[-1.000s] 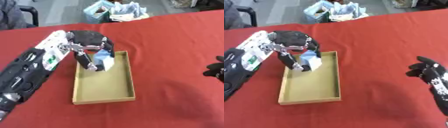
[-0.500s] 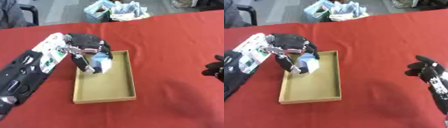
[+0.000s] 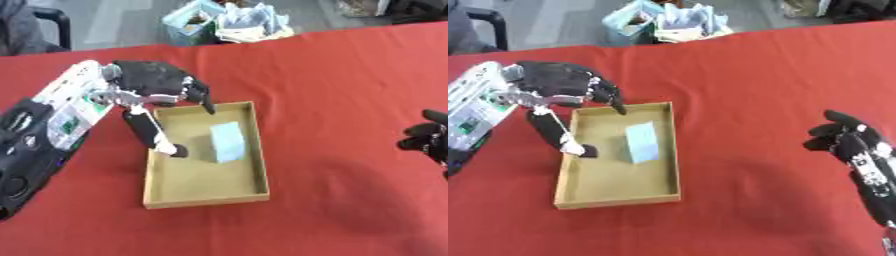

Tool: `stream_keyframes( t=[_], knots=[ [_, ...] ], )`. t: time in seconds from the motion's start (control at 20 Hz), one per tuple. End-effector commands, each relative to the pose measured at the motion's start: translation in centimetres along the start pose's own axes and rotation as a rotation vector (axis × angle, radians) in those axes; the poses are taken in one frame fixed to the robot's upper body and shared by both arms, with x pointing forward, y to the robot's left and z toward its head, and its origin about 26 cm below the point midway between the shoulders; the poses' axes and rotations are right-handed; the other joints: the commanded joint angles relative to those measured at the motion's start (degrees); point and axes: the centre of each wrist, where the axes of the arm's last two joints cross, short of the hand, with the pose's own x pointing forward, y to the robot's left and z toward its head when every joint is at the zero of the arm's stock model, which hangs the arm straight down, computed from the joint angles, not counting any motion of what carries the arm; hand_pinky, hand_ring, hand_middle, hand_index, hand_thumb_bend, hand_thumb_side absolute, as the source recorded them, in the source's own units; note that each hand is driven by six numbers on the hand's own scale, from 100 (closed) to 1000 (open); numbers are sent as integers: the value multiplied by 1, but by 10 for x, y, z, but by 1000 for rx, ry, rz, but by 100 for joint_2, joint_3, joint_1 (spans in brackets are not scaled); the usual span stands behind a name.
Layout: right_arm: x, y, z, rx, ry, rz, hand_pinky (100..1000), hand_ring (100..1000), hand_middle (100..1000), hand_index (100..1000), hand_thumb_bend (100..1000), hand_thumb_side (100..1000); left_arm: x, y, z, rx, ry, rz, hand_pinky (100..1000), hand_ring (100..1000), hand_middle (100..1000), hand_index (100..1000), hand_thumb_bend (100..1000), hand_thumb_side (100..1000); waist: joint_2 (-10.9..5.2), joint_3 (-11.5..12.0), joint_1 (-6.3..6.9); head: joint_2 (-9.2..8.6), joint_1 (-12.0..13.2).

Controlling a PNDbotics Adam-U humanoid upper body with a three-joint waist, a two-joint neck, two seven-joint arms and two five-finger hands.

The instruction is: Pick up objects on the table and place them in the box.

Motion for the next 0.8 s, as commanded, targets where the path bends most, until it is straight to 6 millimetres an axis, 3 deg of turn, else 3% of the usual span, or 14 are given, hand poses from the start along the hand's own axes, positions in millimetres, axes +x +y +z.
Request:
stream_keyframes(
  t=[0.05, 0.15, 0.25, 0.3, 0.5, 0.8],
  knots=[
    [4, -4, -2, -6, -19, 13, 727, 666, 675, 901, 100, 742, -4, 16, 34, -4, -20, -34, 756, 729, 702, 832, 352, 394, -84, 34, -46, -53, -9],
    [4, -4, -1, -10, -19, 12, 727, 667, 675, 902, 100, 742, -2, 14, 53, 102, 18, 42, 739, 702, 677, 823, 273, 380, -75, 78, -72, -55, -23],
    [4, -4, -1, -14, -20, 12, 727, 666, 675, 902, 100, 742, 2, 10, 71, 222, 58, 129, 717, 674, 650, 809, 122, 408, -60, 135, -103, -51, -26],
    [4, -4, -1, -17, -21, 12, 727, 667, 675, 902, 100, 742, 4, 7, 79, 284, 79, 175, 710, 666, 642, 805, 100, 419, -52, 165, -118, -48, -24],
    [4, -4, 0, -27, -23, 11, 726, 667, 674, 902, 100, 741, 14, -9, 103, 531, 167, 356, 676, 625, 609, 790, 100, 568, -23, 306, -181, -25, -25],
    [4, -4, 2, -40, -21, 9, 726, 666, 673, 901, 100, 738, 33, -48, 112, 843, 275, 667, 644, 595, 581, 769, 100, 613, -15, 498, -258, 99, -15]
  ],
)
